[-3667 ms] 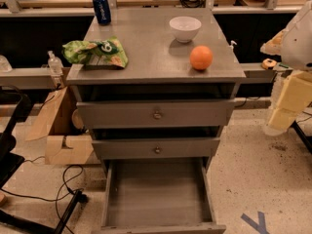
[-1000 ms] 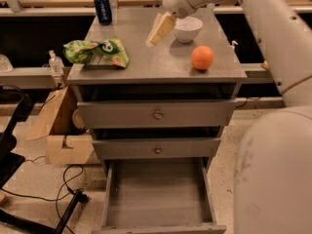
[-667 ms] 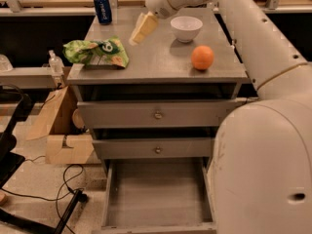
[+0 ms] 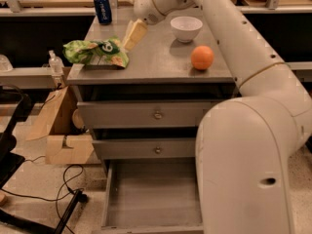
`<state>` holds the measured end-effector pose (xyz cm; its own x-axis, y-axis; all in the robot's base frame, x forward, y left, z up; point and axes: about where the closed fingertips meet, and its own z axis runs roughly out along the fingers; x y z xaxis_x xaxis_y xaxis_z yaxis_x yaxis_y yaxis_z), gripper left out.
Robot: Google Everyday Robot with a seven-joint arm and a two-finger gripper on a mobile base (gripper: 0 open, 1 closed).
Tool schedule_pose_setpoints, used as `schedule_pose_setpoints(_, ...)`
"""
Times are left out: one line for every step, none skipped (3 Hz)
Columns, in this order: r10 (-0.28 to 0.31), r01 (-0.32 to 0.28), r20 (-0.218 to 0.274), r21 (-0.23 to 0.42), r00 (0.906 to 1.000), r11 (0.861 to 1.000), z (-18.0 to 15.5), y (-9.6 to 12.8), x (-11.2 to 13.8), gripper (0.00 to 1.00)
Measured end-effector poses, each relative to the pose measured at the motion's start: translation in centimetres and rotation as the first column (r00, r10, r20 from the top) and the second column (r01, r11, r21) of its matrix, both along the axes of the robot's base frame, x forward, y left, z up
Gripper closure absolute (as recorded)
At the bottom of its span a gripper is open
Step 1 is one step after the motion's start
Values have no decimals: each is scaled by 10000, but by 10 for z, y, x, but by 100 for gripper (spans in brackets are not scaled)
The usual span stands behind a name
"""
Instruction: Place green rice chip bag into bottom drawer
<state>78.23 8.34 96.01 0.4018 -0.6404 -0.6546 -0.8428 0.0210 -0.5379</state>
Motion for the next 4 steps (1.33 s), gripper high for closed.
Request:
schedule_pose_setpoints(552,-581,-472,-616,9974,9964,-25,36,3,0)
schedule_pose_setpoints(833,-933,-720,-1497,9939,9843,-49,80,7,3)
schedule_pose_setpoints(724,-876,-737,-2310,9946,9690,-66,95,13,25)
schedule_pose_setpoints(507,-719,-738,-3209,9960,9444,-85,102,19,49)
